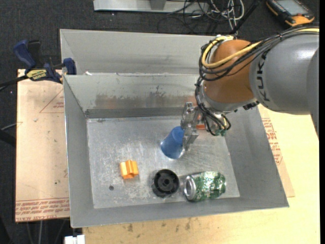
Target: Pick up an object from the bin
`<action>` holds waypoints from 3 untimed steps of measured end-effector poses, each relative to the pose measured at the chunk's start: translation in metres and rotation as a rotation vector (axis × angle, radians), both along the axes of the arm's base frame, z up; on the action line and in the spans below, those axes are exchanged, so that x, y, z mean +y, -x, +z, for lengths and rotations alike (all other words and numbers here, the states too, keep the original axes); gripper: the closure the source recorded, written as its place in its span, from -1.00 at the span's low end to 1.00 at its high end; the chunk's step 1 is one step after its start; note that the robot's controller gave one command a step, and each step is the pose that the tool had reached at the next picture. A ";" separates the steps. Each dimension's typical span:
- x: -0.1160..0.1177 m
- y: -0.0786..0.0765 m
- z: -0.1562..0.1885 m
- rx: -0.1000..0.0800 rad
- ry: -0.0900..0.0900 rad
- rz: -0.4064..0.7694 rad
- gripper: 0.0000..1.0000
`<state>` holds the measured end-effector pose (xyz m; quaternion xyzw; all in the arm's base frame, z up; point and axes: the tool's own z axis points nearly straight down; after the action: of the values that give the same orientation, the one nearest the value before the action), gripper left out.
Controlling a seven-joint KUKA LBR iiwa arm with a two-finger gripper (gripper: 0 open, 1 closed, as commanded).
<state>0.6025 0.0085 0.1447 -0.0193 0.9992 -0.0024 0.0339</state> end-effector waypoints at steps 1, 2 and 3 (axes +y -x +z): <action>0.000 0.000 0.000 0.000 0.000 0.000 1.00; 0.000 0.000 0.000 0.000 0.000 0.000 1.00; 0.000 0.000 0.000 0.000 0.000 0.000 1.00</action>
Offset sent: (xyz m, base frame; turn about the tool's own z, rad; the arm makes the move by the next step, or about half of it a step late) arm 0.0122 0.0186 0.0889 -0.0870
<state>0.6025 0.0085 0.1447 -0.0193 0.9992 -0.0024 0.0339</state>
